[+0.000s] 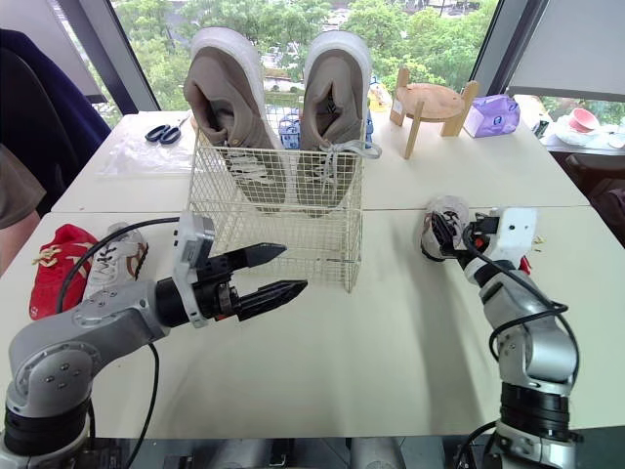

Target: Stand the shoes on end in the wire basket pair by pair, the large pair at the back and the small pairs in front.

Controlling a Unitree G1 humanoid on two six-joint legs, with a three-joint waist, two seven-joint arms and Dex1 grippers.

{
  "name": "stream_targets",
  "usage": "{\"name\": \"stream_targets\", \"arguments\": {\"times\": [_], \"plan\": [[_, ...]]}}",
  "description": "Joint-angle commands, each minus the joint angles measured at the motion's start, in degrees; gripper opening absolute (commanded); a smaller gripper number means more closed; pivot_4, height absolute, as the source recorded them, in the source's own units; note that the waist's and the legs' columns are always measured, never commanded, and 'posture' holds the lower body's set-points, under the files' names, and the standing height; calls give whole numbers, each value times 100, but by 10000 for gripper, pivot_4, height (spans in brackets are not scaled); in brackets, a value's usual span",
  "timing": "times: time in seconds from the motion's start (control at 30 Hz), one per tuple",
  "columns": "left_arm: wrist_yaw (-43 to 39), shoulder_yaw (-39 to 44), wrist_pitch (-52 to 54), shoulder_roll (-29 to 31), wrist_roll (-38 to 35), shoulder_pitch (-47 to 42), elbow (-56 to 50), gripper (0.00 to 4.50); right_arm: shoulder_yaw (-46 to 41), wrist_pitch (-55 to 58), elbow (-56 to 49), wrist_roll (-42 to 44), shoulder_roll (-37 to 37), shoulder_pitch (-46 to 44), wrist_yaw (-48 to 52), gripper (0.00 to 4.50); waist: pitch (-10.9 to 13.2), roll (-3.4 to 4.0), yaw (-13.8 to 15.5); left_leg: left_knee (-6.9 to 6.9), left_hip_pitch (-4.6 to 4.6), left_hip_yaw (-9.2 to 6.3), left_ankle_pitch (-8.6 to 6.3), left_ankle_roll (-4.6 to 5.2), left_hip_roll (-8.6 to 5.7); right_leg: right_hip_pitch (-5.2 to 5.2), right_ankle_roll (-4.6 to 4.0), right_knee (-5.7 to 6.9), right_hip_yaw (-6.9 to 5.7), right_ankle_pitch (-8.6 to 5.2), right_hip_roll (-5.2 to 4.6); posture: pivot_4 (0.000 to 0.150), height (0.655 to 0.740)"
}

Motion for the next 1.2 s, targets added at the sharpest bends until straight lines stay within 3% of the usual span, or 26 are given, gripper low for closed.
{"name": "stream_targets", "arguments": {"times": [0.03, 0.3, 0.6, 0.7, 0.8, 0.87, 0.93, 1.03, 1.2], "plan": [[42, -78, -238, 4, 46, -13, -125, 44468, 99, -383, -44, -443, 311, 60, -508, 45000, 0, 1, 2, 0, 0, 0, 0, 0, 0, 0, 0, 0, 0, 0, 1, 1500, 7400], [154, -495, -409, 14, 560, -116, 130, 44468, 592, -552, 253, -981, 892, -38, -996, 45000, -3, 5, -12, -1, 3, 1, 0, 0, 0, 0, -1, 0, 1, 0, 3, 1500, 7400], [144, -649, -469, 0, 697, -132, 113, 44468, 771, -1063, 1707, -1678, 887, -705, -1388, 45000, -4, 6, -19, -2, 5, 4, 0, 0, 0, 1, -1, -2, 2, -1, 4, 1500, 7400], [131, -589, -446, 81, 673, -125, 85, 45000, 752, -1263, 2042, -1757, 866, -833, -1412, 37037, -4, 7, -14, -2, 5, 3, 0, 0, 0, 1, -1, -1, 2, -1, 4, 1500, 7400], [104, -508, -422, 165, 593, -103, 61, 45000, 674, -1375, 2129, -1725, 932, -844, -1475, 22962, -5, 6, -23, -2, 5, 3, 0, 1, 1, 2, -1, -2, 3, -1, 4, 1500, 7400], [37, -434, -400, 261, 474, -68, 17, 45000, 626, -1442, 2102, -1685, 952, -824, -1496, 18689, -5, 6, -17, -2, 9, 3, 0, 1, 1, 7, -1, -2, 4, 0, 4, 1500, 7400], [-37, -348, -390, 364, 340, -34, -13, 45000, 583, -1507, 2048, -1669, 956, -813, -1529, 16720, -5, 6, -19, -2, 11, 3, -1, 1, 1, 8, -1, -2, 4, -1, 4, 1500, 7400], [-216, 474, -235, 761, -898, -39, 240, 45000, 227, -1735, 1817, -1550, 561, -1199, -1488, 16329, -3, 10, -14, -3, 7, 2, -1, 2, 2, 6, -2, -4, 4, -1, 2, 1500, 7400], [407, 1679, -508, 1074, -2254, -1210, 1737, 45000, -458, -1833, 2080, -926, -443, -3163, -1317, 16329, 21, 51, -20, 4, -12, 5, 5, 13, -12, -18, -2, -1, 0, 0, -9, 1500, 7400]]}}
